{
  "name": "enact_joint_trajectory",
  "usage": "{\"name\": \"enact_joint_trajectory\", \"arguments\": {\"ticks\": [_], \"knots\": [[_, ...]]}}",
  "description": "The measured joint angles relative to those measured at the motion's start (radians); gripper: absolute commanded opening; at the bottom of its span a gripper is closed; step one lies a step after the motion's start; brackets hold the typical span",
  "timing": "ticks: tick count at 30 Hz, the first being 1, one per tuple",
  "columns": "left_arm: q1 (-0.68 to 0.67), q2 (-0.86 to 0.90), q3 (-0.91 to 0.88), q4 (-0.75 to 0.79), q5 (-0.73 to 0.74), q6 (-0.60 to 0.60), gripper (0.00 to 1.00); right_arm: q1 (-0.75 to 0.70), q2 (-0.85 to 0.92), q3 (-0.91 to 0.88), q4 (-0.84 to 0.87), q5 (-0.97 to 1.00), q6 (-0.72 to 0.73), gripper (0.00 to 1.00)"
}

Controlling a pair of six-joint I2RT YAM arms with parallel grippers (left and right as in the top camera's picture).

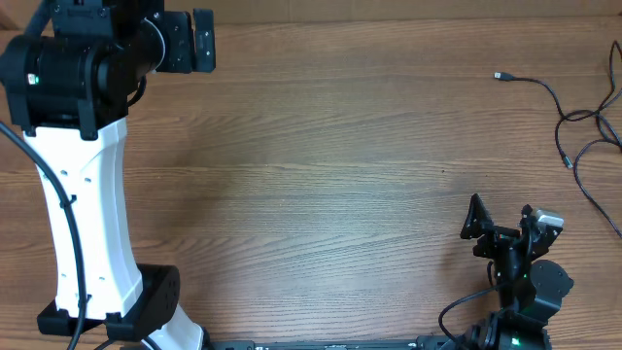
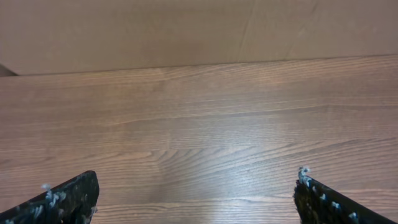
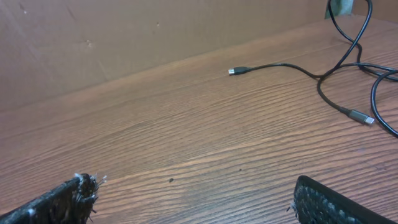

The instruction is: Untangle cables

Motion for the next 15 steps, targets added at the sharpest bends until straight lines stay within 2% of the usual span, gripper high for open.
{"name": "enact_joint_trajectory", "arguments": {"ticks": [3, 6, 10, 15], "knots": [[-0.001, 0.016, -0.026, 0.045, 0.000, -0.014, 1.00, 0.000, 0.000, 0.000, 0.000, 0.000, 0.000, 1.00], [-0.012, 0.013, -0.136, 0.139, 0.000, -0.023, 1.00, 0.000, 0.000, 0.000, 0.000, 0.000, 0.000, 1.00], [-0.039, -0.027, -0.396, 0.369, 0.003, -0.024, 1.00, 0.000, 0.000, 0.000, 0.001, 0.000, 0.000, 1.00], [-0.072, -0.203, -0.833, 0.682, 0.008, -0.026, 1.00, 0.000, 0.000, 0.000, 0.001, 0.003, 0.000, 1.00]]}}
